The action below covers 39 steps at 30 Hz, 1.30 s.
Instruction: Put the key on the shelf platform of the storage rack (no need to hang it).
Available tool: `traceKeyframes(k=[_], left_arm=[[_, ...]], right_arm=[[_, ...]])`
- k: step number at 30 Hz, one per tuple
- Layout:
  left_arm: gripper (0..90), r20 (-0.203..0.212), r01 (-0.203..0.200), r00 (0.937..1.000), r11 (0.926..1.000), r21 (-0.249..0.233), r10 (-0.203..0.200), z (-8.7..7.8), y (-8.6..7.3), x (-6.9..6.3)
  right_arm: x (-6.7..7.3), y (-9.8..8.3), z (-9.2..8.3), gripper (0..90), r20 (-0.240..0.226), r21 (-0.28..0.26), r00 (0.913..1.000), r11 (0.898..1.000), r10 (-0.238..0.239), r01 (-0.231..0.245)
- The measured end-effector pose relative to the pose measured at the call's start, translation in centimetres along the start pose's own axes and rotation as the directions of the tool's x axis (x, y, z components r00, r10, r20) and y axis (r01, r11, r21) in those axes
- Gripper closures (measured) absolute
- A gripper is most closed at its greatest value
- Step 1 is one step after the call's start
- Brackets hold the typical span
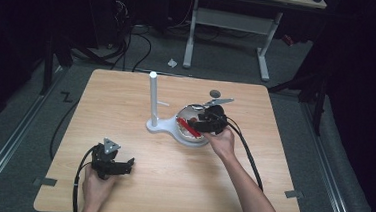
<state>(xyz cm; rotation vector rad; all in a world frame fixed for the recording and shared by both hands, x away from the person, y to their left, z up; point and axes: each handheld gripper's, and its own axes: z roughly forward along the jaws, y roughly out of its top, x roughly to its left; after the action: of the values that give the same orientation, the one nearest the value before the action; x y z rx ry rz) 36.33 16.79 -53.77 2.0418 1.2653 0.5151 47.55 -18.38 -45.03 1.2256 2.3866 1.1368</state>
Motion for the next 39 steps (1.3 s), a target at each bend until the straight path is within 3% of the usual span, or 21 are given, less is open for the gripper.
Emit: traceKeyframes(k=[17,22,39], left_arm=[[8.5,0.000,0.000,1.0000,1.0000,0.000,0.000,0.0,0.0,0.0],[8.5,0.000,0.000,1.0000,1.0000,0.000,0.000,0.0,0.0,0.0],[8.5,0.000,-0.001,1.0000,1.0000,0.001,0.001,0.0,0.0,0.0]], right_arm=[[-0.6,0.0,-2.3,44.1,0.020,-0.041,0.9998,0.999,-0.004,0.005],[-1.4,-0.6,-3.4,44.7,0.020,-0.063,0.9991,0.997,0.036,-0.035],[-2.7,-1.4,-6.3,46.4,0.069,-0.123,0.9954,0.991,0.066,-0.057]])
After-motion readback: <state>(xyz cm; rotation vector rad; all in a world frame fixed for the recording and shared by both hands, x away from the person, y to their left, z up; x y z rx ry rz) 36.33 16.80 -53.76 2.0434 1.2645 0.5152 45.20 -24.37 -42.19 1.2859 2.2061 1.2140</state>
